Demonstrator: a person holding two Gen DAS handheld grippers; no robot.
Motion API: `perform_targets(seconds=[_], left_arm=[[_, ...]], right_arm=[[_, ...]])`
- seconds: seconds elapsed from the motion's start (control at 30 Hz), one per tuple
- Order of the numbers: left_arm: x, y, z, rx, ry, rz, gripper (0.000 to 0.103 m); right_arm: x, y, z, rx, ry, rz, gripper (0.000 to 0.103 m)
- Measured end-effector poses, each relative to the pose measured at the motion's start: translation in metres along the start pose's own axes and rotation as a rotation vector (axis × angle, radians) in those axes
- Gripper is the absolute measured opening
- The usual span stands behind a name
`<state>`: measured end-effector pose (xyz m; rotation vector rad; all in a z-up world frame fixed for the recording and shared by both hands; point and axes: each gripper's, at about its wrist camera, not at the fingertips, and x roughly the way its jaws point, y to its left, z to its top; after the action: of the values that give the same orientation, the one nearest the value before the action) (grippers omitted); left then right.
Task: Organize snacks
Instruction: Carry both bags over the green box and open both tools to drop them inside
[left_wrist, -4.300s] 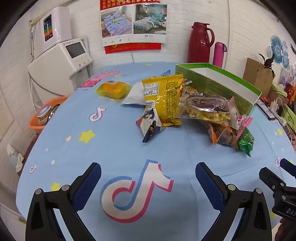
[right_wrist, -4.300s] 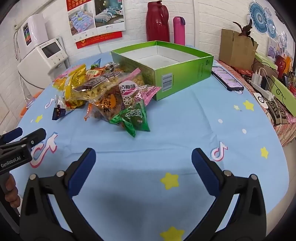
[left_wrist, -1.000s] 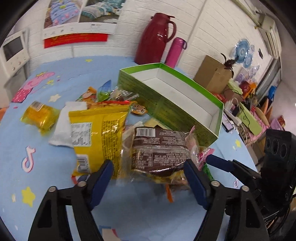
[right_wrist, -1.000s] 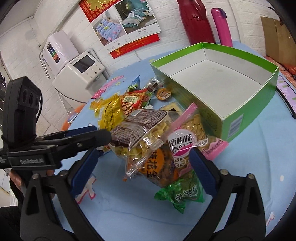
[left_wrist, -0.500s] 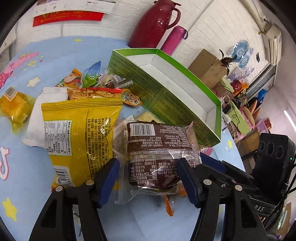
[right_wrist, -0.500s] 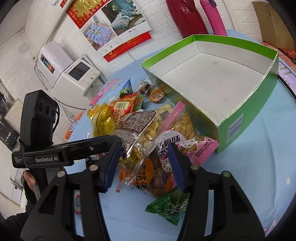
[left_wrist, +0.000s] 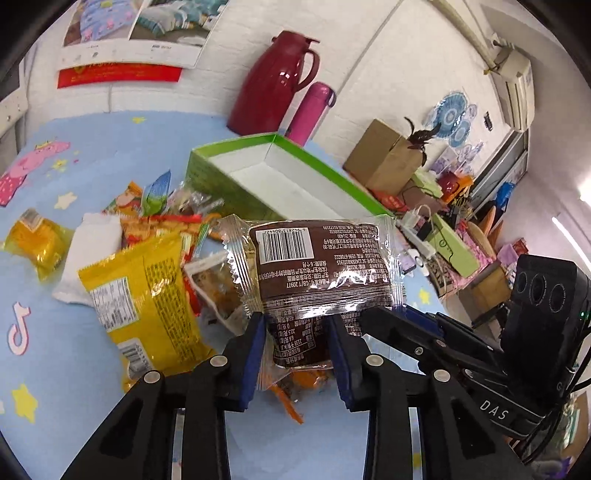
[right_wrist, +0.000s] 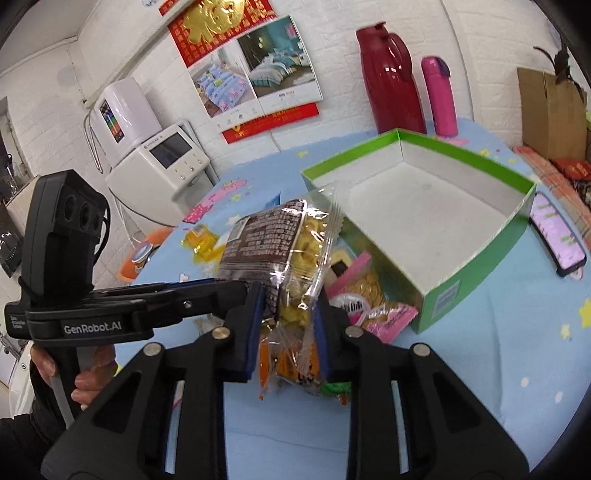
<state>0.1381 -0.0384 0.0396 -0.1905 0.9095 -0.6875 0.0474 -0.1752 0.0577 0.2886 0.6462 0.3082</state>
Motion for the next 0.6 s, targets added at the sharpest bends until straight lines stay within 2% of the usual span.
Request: perform_targets(seconds=[0.13, 0.23, 0.4, 0.6], left_arm=[[-0.006, -0.021, 0.031, 0.057, -0.071, -0.014, 0.034], [0.014, -0.030, 0.059, 0.075, -0.074, -0.027, 0.034], [0.066, -0.034, 0.094, 0.069, -0.018, -0.043, 0.034], [0.128, -0.030, 0.111, 0.086, 0.075, 0.011, 0.033]], right_arm=[[-0.009, -0.010, 0.025, -0.014, -0.075, -0.030, 0.028], [-0.001, -0.032, 0.039, 0.012, -0.097, -0.071, 0.028], [0.021, -0.079, 0.050, 0.090, -0.080, -0.119, 0.028], [0.050, -0.109, 0.047, 0.108, -0.002, -0.154, 0.028]])
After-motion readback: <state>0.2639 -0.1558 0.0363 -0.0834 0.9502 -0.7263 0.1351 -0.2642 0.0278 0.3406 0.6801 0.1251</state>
